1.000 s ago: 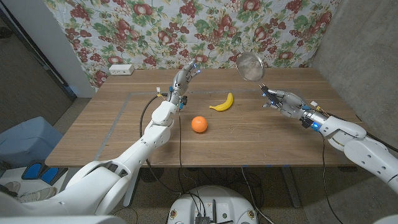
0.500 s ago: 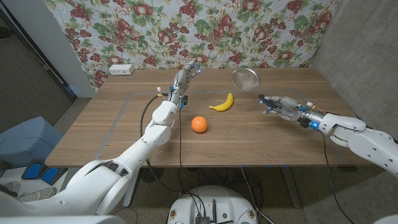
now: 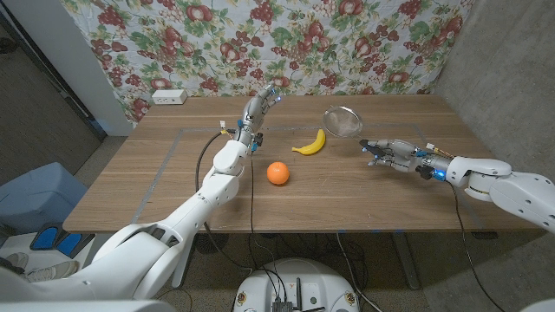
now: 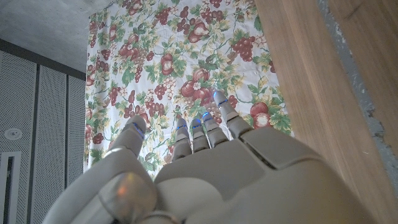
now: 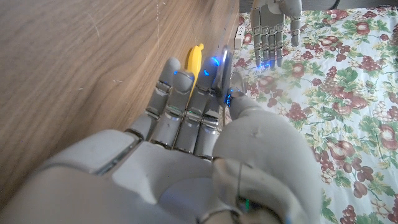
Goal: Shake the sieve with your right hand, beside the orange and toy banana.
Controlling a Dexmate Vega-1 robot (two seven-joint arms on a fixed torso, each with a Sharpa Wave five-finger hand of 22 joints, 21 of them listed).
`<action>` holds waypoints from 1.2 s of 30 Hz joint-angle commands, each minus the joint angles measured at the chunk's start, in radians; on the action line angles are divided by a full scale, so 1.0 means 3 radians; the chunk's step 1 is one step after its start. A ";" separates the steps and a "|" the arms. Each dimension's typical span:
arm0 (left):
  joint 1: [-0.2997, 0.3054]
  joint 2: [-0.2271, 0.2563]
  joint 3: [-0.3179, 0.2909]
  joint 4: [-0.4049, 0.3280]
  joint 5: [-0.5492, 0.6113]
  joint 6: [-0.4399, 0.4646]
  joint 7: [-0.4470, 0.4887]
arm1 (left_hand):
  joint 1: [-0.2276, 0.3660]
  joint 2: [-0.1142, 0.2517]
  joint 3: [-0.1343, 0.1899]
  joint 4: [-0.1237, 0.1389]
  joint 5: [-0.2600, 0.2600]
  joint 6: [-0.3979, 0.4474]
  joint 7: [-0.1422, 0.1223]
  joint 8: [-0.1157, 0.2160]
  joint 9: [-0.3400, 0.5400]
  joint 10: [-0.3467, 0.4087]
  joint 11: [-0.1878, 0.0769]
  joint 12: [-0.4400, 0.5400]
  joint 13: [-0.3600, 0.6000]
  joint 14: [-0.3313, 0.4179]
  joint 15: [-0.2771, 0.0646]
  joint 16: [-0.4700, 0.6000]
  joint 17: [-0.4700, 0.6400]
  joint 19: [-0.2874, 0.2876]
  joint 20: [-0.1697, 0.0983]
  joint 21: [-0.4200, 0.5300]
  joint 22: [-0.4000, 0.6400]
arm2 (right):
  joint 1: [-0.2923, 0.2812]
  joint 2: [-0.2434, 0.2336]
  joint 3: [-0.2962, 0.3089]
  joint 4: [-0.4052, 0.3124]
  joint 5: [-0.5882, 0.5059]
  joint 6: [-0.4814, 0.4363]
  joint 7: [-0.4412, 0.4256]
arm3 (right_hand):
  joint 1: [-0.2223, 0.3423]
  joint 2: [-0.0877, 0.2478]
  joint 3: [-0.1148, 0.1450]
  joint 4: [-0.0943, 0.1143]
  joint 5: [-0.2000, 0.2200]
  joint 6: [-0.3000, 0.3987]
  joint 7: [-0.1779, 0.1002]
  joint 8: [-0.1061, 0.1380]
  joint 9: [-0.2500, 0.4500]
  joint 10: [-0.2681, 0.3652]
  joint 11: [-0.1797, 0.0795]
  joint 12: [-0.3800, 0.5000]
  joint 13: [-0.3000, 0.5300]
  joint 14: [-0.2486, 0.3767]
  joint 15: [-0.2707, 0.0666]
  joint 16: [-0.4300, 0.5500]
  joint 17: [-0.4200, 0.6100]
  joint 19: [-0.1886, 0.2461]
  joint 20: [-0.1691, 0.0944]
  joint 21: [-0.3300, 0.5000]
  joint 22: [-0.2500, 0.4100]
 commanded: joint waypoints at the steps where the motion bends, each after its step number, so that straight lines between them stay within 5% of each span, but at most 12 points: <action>1: 0.0065 0.0040 0.0003 -0.0124 0.0033 0.0070 0.0082 | -0.0026 -0.0012 0.0028 0.0004 0.0006 0.0011 0.0028 0.0022 0.0000 -0.0005 0.0013 0.0020 0.0005 -0.0017 -0.0008 0.0022 -0.0003 0.0036 0.0002 -0.0023 0.0006 | 0.0000 -0.0058 -0.0016 -0.0009 0.0000 -0.0020 0.0002 | 0.0063 0.0092 0.0079 -0.0058 0.0009 0.0046 0.0047 -0.0009 0.0005 0.0074 -0.0124 -0.0001 0.0001 0.0003 -0.0313 0.0023 0.0005 0.0020 -0.0152 0.0023 0.0000; 18: 0.0080 0.0062 0.0000 -0.0184 0.0027 0.0087 0.0080 | -0.0040 -0.0014 0.0045 -0.0001 0.0006 0.0008 0.0027 0.0021 0.0000 -0.0004 0.0017 0.0021 0.0005 -0.0019 -0.0008 0.0021 -0.0003 0.0041 0.0003 -0.0033 0.0007 | -0.0242 0.0281 0.0175 0.0033 0.0012 0.0549 -0.0020 | 0.0041 0.0084 0.0084 -0.0054 0.0003 0.0037 0.0036 -0.0027 0.0013 0.0061 -0.0135 0.0006 0.0017 -0.0006 -0.0310 0.0018 0.0002 -0.0019 -0.0172 0.0031 -0.0003; 36: 0.0057 0.0048 -0.0004 -0.0133 0.0015 0.0073 0.0061 | -0.0053 -0.0016 0.0057 -0.0004 0.0006 0.0010 0.0030 0.0022 0.0000 -0.0004 0.0015 0.0021 0.0005 -0.0017 -0.0004 0.0022 -0.0003 0.0044 0.0005 -0.0041 0.0008 | -0.0191 0.0904 0.0230 0.0440 0.0235 0.1311 0.0700 | 0.0005 0.0068 0.0075 -0.0043 0.0011 0.0055 -0.0009 -0.0025 0.0027 0.0071 -0.0137 -0.0005 -0.0005 -0.0016 -0.0312 0.0005 0.0001 -0.0053 -0.0196 0.0034 -0.0006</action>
